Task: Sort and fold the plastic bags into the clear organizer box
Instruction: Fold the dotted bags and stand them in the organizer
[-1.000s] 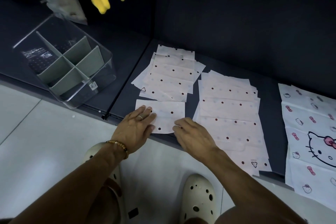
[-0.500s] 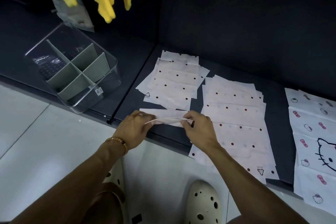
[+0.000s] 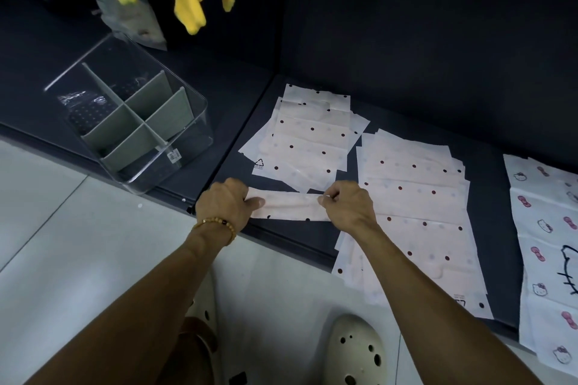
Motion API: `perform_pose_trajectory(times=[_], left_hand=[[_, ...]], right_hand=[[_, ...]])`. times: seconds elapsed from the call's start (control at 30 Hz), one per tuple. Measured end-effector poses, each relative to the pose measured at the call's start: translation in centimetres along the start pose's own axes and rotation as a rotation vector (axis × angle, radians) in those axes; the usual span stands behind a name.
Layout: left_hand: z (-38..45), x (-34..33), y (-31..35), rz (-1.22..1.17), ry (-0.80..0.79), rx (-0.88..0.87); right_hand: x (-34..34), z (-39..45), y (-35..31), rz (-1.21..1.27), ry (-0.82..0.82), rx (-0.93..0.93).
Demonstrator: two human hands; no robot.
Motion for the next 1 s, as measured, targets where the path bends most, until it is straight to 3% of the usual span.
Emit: perform_pose_trajectory(times=[0.17,0.3,0.33,0.4,0.47,0.63,0.67,0.73,0.77,0.83,0.9,1.0], left_hand=[[0.4,0.0,-0.1,-0.032,-0.014,0.04],[-0.6,0.1,-0.4,-0.092,0.15,-0.003],[-0.8,0.1,-0.4,-0.104,0.23,-0.098],[-1.3,0.0,-0.1,-0.103,0.353,-0.45],[-1.7,-0.4,-0.4,-0.086,0.392,-0.759],[-1.7,-1.1,-2.7,-0.067,0.293,-0.818],[-1.6,-1.2,-2.9,-0.07,0.27,-0.816],[-1.5,-1.2,-3.0,-0.105,0.217,-0.799],[-1.5,-1.1,-2.9,-0.12,0.195,-0.789],[-1.5,-1.0,-2.9,-0.138,0.196,-0.796],[-1.7,-0.9,-2.8,-0.137,0.187,-0.809],[-1.6,-1.1,-3.1,-0.163,0.184,-0.791]], right_hand=[[-0.2,0.6,-0.2,-0.061,-0.01,0.028],[-0.3,0.7,-0.5,-0.091,-0.006,0.053],[-0.3,0.7,-0.5,-0.09,-0.005,0.053],[-0.3,0.8,-0.4,-0.084,-0.011,0.045],[-0.3,1.0,-0.3,-0.098,-0.038,0.046],[0.1,0.8,-0.4,-0.172,-0.018,0.053],[0.4,0.3,-0.6,-0.279,0.061,0.136],[0.1,-1.4,-1.6,-0.494,0.283,0.483],[-0.6,-2.8,-2.3,-0.475,0.33,0.644],[-3.0,-5.5,-3.5,-0.331,0.174,0.822],[-5.4,-7.5,-3.6,-0.319,-0.105,0.781],[-5.5,-7.0,-1.7,-0.406,-0.129,0.76]])
Point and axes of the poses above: each hand's wrist, its own z-axis towards the middle knuckle, its own x-axis out of the back of the hand, y = z × x, the point moved 1 cm from there along z, towards the middle knuckle, and after that the axes turned 14 degrees about y, right-handed, at the moved point
